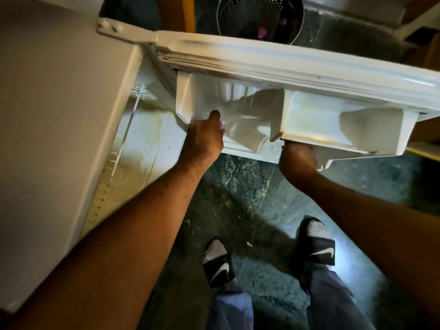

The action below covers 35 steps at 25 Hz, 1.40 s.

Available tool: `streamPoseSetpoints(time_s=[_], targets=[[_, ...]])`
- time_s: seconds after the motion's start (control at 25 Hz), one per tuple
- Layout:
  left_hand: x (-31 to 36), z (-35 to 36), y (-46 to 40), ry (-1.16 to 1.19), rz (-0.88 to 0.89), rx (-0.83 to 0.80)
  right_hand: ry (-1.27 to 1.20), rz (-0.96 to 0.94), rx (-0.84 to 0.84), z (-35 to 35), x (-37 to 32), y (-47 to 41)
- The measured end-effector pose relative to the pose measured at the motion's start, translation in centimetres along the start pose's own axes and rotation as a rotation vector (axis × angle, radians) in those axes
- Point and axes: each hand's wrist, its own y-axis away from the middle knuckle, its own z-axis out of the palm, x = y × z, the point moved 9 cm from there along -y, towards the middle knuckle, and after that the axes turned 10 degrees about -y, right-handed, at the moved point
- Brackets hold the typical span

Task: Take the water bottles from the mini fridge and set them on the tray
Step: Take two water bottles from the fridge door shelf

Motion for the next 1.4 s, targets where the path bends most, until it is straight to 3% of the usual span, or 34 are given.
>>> streamPoseSetpoints(time_s=[0.08, 0.28, 0.48, 0.64, 0.88, 1.0, 1.16, 1.24, 1.4], targets=[[0.0, 0.2, 0.8, -0.02, -0.008, -0.049, -0.039, 0.003, -0.056, 1.1, -2.6, 0.6], [-0.4, -0.2, 1.6, -0.032, -0.011, -0.072, -0.169, 0.413, -0.287, 4.5, 1.3, 0.2], [0.4, -0.6, -0.6, -0.039, 0.032, -0.025, -0.336, 0.36, -0.34, 6.3, 5.2, -2.0], [0.4, -0.3, -0.6, -0.044, 0.04, -0.007, -0.697, 0.546, -0.333, 6.4, 6.3, -2.1], [-0.3, -0.3, -0.3, -0.008, 0.004, 0.025, -0.844, 0.575, -0.46, 6.5, 5.5, -1.8], [-0.1, -0.7, -0.1, -0.026, 0.019, 0.033, -1.091, 0.588, -0.389, 5.3, 4.6, -1.3], [-0.1, -0.6, 0.7, 0.036, -0.053, -0.009, -1.266, 0.454, -0.11, 2.7, 1.5, 0.9], [0.0, -0.8, 1.8, 0.052, -0.067, -0.001, -1.239, 0.363, -0.051, 2.1, -0.9, 2.6], [-0.7, -2.2, 5.7, 0.087, -0.095, 0.057, -0.735, 0.329, -0.024, 0.8, -4.9, 5.1]])
